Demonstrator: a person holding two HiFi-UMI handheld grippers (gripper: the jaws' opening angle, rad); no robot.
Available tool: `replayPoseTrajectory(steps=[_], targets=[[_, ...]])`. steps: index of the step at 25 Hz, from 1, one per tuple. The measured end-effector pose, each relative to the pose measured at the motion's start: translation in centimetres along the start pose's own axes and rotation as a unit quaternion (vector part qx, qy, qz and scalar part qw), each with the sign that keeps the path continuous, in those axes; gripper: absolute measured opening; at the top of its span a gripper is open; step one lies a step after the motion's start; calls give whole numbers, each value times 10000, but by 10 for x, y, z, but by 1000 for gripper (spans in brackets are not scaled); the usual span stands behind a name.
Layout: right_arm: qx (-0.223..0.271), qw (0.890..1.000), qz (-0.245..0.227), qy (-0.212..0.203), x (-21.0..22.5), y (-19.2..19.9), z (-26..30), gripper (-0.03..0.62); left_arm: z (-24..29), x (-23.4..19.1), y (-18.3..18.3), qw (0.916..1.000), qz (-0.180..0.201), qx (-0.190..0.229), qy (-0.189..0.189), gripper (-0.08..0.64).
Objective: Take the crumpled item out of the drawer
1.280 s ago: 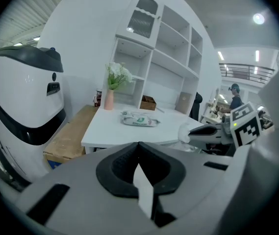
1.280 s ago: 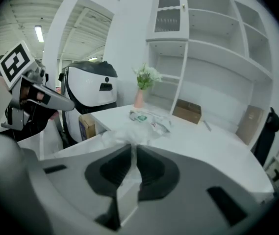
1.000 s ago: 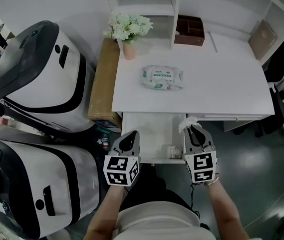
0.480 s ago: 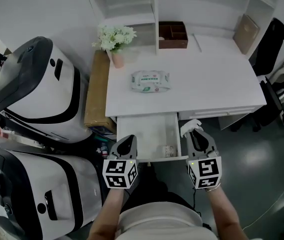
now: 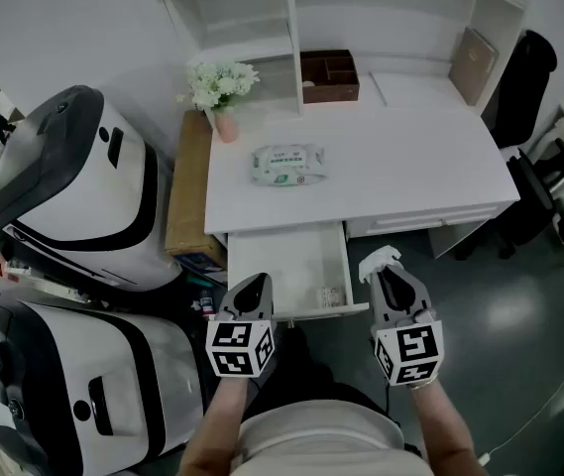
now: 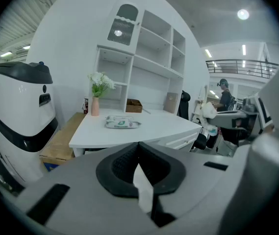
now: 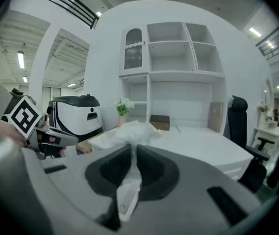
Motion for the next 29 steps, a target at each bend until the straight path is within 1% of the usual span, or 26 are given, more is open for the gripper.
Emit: replayPoseTrajectory(steps=[12,29], targets=[[186,9998,-46,-6,-8,-2,-23,35,-18,10,2,9999,50,104,-20,-9],[190,9998,-26,-113,-15,1,-33,35,-34,10,0,9996,94,223,-124,-9]])
Point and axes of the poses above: the fingertips, and each gripper's own axes: z forward along the fingers, x to its right, y out of its underside, the point moved 4 cm from there along -z, backward along the fingers, and after that the axes turned 2 degrees about x, right-handed, at the moved point
